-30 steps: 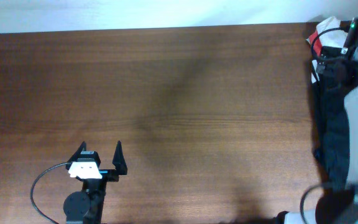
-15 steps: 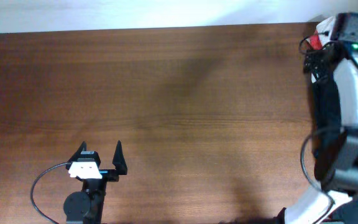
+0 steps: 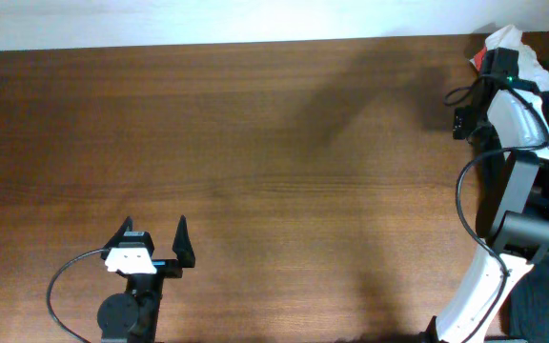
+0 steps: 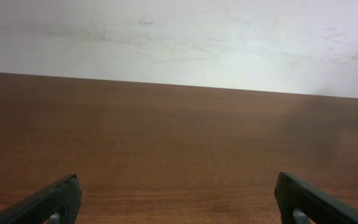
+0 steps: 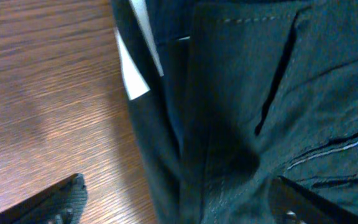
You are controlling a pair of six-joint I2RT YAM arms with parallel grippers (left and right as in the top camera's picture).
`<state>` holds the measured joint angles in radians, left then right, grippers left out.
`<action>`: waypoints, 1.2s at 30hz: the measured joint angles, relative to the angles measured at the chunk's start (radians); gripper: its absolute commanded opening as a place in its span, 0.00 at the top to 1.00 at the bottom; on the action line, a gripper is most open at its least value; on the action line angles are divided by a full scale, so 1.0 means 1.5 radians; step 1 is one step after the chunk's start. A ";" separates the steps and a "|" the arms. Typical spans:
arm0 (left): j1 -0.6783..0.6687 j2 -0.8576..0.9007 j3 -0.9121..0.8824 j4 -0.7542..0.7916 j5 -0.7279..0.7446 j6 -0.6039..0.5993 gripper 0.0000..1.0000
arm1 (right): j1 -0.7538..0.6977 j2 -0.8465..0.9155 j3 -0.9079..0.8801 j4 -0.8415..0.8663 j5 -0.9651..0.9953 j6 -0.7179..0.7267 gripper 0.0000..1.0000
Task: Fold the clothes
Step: 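Move the right gripper to the clothes pile and grasp the black shorts, then pull the black shorts left and drop them onto the table center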
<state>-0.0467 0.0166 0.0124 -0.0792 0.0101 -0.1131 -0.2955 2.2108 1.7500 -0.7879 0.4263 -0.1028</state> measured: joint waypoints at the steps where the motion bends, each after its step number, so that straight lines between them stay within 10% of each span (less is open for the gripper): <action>1: 0.000 0.000 0.000 0.000 0.000 0.000 0.01 | -0.001 0.003 0.000 0.004 0.008 -0.002 0.20; 5: 0.000 0.000 0.000 0.000 0.000 0.000 0.01 | -0.006 0.005 0.000 0.013 0.023 -0.005 0.43; 20: 0.000 0.000 0.000 0.000 0.000 0.000 0.01 | -0.023 0.013 0.000 0.027 0.019 0.013 0.45; 23: 0.000 0.000 0.000 0.000 0.000 0.000 0.01 | -0.023 0.032 0.000 0.021 0.019 0.017 0.67; 29: 0.000 0.000 0.000 0.000 0.000 0.000 0.01 | -0.028 0.034 0.021 -0.014 0.022 0.062 0.69; 36: 0.000 0.000 0.000 0.000 0.000 0.000 0.01 | -0.028 0.034 0.084 -0.054 0.014 0.071 0.96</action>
<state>-0.0467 0.0166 0.0124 -0.0792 0.0101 -0.1131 -0.3378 2.2623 1.8759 -0.8692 0.4469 0.0044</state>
